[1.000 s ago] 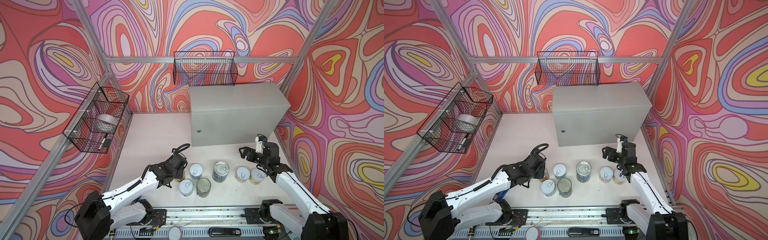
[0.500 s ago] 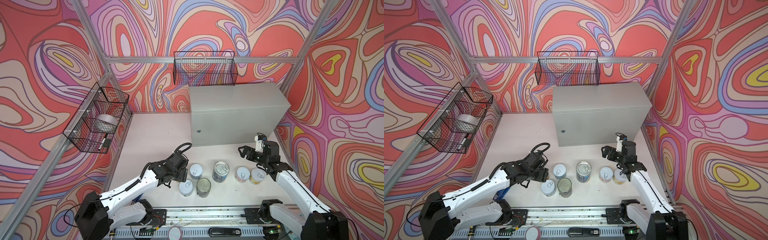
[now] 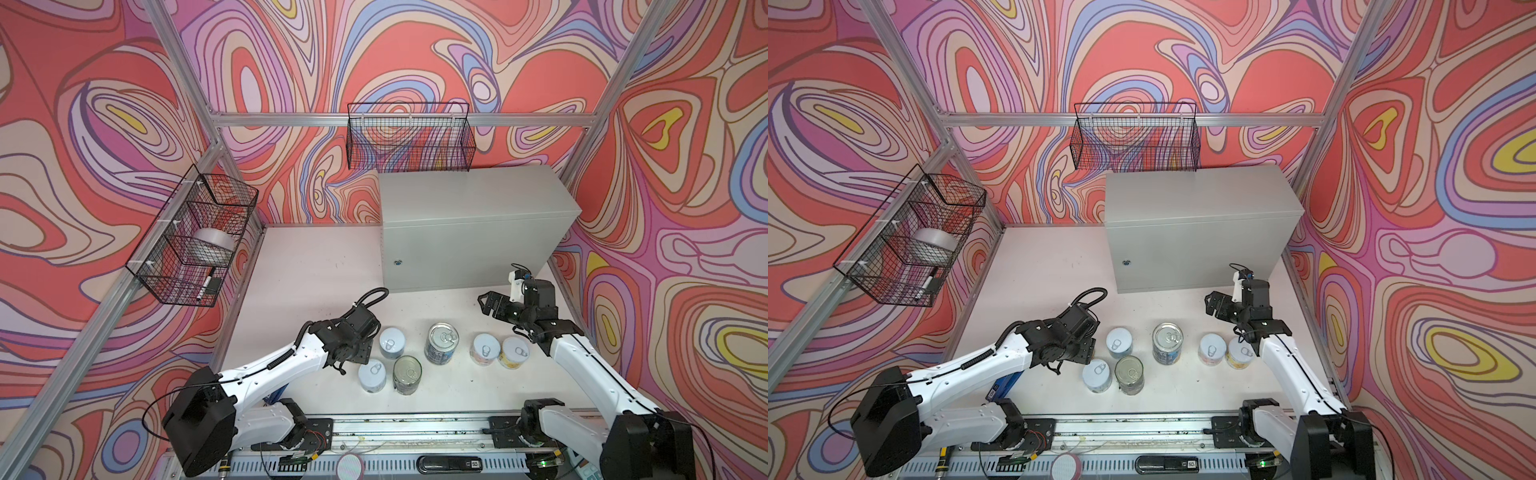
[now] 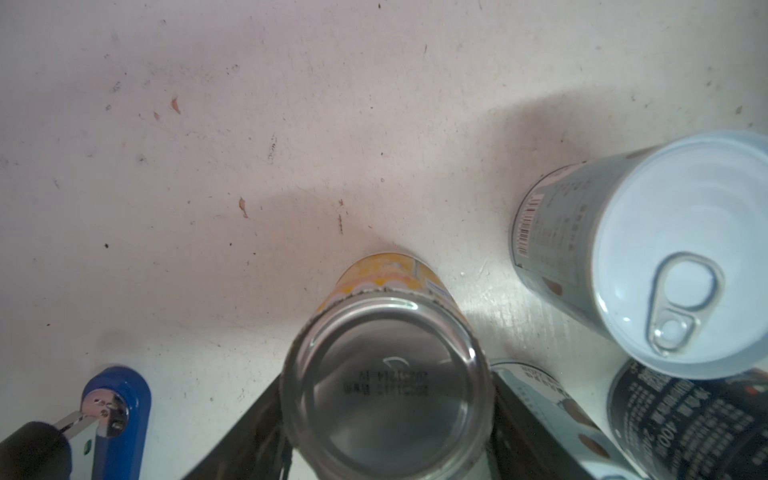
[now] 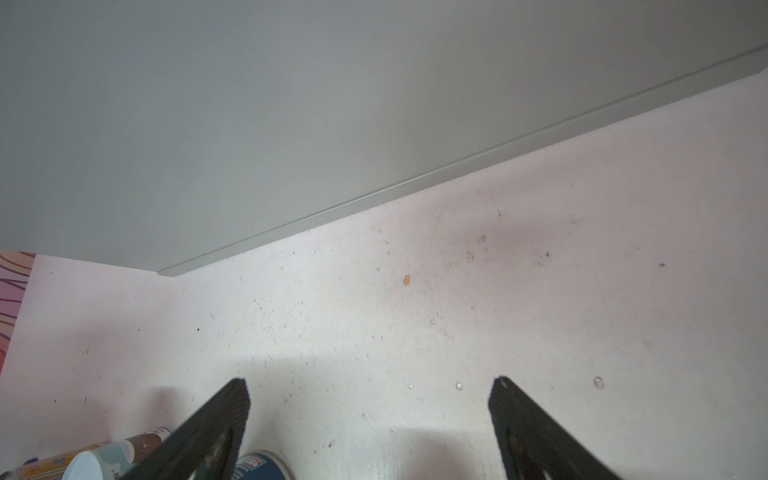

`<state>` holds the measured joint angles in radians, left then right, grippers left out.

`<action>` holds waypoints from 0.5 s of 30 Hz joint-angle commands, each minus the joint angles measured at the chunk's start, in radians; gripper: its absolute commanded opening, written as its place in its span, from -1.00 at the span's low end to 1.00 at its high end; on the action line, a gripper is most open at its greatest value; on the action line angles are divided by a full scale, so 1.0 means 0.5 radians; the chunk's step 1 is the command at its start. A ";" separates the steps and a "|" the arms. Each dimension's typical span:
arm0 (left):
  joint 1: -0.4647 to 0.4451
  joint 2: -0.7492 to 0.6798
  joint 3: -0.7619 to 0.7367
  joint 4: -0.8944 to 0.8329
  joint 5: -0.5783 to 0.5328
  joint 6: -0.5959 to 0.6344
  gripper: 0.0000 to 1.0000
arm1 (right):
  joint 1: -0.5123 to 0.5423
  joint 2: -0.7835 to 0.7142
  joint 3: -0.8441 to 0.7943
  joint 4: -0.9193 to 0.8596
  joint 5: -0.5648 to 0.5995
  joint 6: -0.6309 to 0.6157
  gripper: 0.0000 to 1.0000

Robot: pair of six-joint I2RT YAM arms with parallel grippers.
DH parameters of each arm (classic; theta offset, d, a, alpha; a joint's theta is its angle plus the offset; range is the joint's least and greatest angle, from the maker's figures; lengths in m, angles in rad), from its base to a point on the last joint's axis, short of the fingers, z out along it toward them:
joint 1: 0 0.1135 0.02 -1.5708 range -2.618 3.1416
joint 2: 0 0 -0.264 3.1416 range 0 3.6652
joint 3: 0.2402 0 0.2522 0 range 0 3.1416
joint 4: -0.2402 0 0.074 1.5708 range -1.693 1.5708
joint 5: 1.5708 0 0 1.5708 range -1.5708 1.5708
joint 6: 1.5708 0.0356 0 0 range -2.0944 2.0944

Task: Place and organize the canned foods onto the counter
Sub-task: 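Lower the left gripper over the yellow juice can and close on it, then lift the yellow can with the left gripper while the right gripper reaches toward it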

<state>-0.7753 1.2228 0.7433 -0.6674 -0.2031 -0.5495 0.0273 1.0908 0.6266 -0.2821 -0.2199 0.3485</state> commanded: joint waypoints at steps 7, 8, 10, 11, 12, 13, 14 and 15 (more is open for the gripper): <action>-0.002 0.056 0.031 -0.031 -0.121 0.036 0.21 | 0.017 0.045 0.156 -0.005 -0.031 -0.055 0.81; -0.002 0.060 0.037 -0.028 -0.119 0.036 0.16 | 0.026 0.046 0.168 -0.001 -0.048 -0.060 0.81; -0.002 0.070 0.053 -0.020 -0.096 0.040 0.08 | 0.057 0.038 0.189 0.026 -0.096 -0.078 0.80; 0.001 0.076 0.061 -0.013 -0.079 0.046 0.06 | 0.078 0.024 0.187 0.053 -0.128 -0.080 0.81; 0.003 0.082 0.070 -0.012 -0.062 0.050 0.06 | 0.107 -0.005 0.173 0.102 -0.173 -0.088 0.80; 0.012 0.090 0.082 -0.011 -0.048 0.054 0.06 | 0.151 -0.046 0.148 0.168 -0.223 -0.101 0.80; 0.019 0.094 0.093 -0.017 -0.035 0.059 0.06 | 0.197 -0.086 0.128 0.214 -0.244 -0.106 0.80; 0.031 0.100 0.112 -0.027 -0.023 0.063 0.07 | 0.254 -0.123 0.116 0.250 -0.239 -0.118 0.80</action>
<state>-0.7704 1.2560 0.7666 -0.6613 -0.2173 -0.5274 0.1051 1.0832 0.6926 -0.2379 -0.2840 0.3176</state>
